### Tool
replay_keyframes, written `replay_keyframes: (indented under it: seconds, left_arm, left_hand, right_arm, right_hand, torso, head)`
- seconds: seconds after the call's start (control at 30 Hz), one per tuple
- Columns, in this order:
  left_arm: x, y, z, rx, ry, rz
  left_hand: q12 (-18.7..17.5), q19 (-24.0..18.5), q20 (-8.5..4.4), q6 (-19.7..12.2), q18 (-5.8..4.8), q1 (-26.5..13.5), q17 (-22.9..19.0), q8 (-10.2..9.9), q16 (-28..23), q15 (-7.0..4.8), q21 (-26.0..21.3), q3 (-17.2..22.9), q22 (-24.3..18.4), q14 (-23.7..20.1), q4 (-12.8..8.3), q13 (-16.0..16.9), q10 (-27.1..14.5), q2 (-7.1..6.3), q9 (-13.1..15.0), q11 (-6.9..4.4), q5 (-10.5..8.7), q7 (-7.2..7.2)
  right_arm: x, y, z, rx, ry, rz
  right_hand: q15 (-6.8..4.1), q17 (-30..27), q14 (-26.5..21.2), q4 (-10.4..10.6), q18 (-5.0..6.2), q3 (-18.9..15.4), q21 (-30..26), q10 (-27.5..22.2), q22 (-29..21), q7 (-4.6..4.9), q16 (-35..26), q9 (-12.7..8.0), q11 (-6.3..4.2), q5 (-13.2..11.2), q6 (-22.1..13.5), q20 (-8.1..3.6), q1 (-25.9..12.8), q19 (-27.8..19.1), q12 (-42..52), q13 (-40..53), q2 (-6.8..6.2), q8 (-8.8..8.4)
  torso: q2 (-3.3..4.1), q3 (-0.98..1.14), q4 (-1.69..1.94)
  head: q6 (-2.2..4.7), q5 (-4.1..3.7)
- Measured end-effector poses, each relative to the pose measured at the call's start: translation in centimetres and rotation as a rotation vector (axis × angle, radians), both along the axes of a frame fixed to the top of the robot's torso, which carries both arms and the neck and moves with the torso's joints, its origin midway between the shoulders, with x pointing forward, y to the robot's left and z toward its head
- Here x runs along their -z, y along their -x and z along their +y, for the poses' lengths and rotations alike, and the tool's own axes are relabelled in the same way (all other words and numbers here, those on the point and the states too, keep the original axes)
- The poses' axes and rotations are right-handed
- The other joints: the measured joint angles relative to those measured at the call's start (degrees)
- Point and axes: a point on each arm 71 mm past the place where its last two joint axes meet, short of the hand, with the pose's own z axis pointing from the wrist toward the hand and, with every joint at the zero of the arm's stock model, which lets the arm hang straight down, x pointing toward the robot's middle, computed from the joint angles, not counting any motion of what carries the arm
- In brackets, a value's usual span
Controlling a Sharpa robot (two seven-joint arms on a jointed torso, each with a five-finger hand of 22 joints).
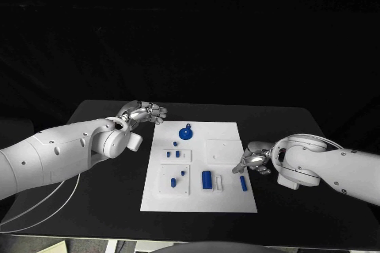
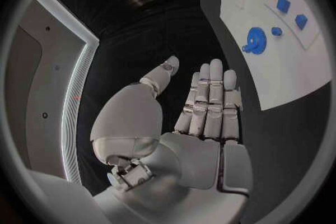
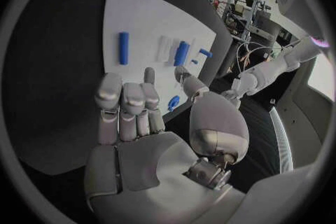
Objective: Assemble the parts on the task board
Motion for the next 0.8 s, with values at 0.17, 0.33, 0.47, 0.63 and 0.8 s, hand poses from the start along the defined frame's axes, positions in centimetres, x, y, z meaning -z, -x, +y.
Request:
replay_keyframes:
  seconds: [0.17,0.33,0.47,0.63,0.8]
  left_arm:
    - [0.0,0.0,0.1,-0.002,-0.001,0.000]
    - [0.0,0.0,0.1,-0.001,0.000,0.000]
    - [0.0,0.0,0.1,-0.002,0.000,0.000]
    - [0.0,0.0,0.2,-0.003,-0.001,0.001]
    - [0.0,0.1,0.3,-0.004,-0.001,0.001]
  left_hand:
    - [0.0,0.0,0.00,0.0,0.00,0.0,0.1,0.0,0.0,0.00,0.0,0.0,0.0,0.0,0.0,0.0,0.0,0.00,0.0,0.00,0.00,0.00]
    - [0.0,0.0,0.00,0.0,0.00,0.0,0.0,0.0,0.0,0.00,0.0,0.0,0.0,0.0,0.0,0.0,0.0,0.00,0.0,0.00,0.00,0.00]
    - [0.0,0.0,0.00,0.0,0.00,0.0,0.1,0.0,0.0,0.00,0.0,-0.1,0.0,0.0,0.1,0.0,0.0,0.00,0.0,0.00,0.00,0.00]
    - [0.0,0.0,0.00,0.0,0.00,0.0,0.1,0.2,-0.2,0.00,-0.2,-0.2,0.1,0.0,0.2,0.0,0.0,0.00,0.0,0.00,0.00,0.00]
    - [0.0,0.0,0.00,0.0,0.00,0.0,0.2,0.2,-0.2,0.00,-0.2,-0.1,0.1,0.0,0.4,0.0,0.0,-0.01,0.0,0.00,0.00,0.00]
  right_arm:
    - [0.4,-0.4,-1.4,0.015,0.064,-0.023]
    - [1.6,0.3,-1.6,-0.004,0.113,-0.012]
    - [2.4,0.8,-1.3,-0.014,0.127,-0.001]
    - [3.1,1.3,-1.2,-0.019,0.138,0.011]
    - [3.8,1.7,-0.9,-0.027,0.146,0.019]
  right_hand:
    - [-0.14,0.0,-0.1,1.0,0.01,1.0,0.0,0.2,0.0,-0.16,0.0,0.1,-0.20,0.0,0.2,-0.01,0.4,0.0,0.0,0.2,-0.36,0.00]
    - [-0.14,0.1,-0.1,1.3,0.00,1.3,0.0,0.2,0.0,-0.16,0.0,0.1,-0.20,0.0,0.2,-0.01,0.7,0.0,0.0,0.3,-0.66,0.00]
    - [-0.14,0.1,-0.1,1.9,0.01,1.9,0.0,0.3,0.0,-0.16,0.0,0.1,-0.08,0.0,0.2,-0.01,1.0,0.0,0.0,0.3,-0.97,0.00]
    - [-0.14,0.1,-0.1,2.9,0.00,2.9,0.0,0.4,0.0,-0.16,0.0,0.2,0.00,0.0,0.2,0.00,1.3,0.0,0.0,0.3,-1.27,0.00]
    - [-0.13,0.1,-0.1,3.1,0.00,3.1,0.0,0.4,0.0,-0.16,0.0,0.5,0.00,0.0,0.2,0.01,1.3,0.0,0.0,0.3,-1.27,0.03]
  torso:
    - [0.00,0.01,-0.01]
    - [0.03,0.03,-0.01]
    - [0.04,0.04,0.01]
    - [0.05,0.04,0.01]
    - [0.04,-0.02,0.03]
  head:
    - [0.14,-0.43]
    - [0.14,-0.70]
    - [0.03,-0.84]
    - [-0.10,-1.04]
    - [-0.15,-1.25]
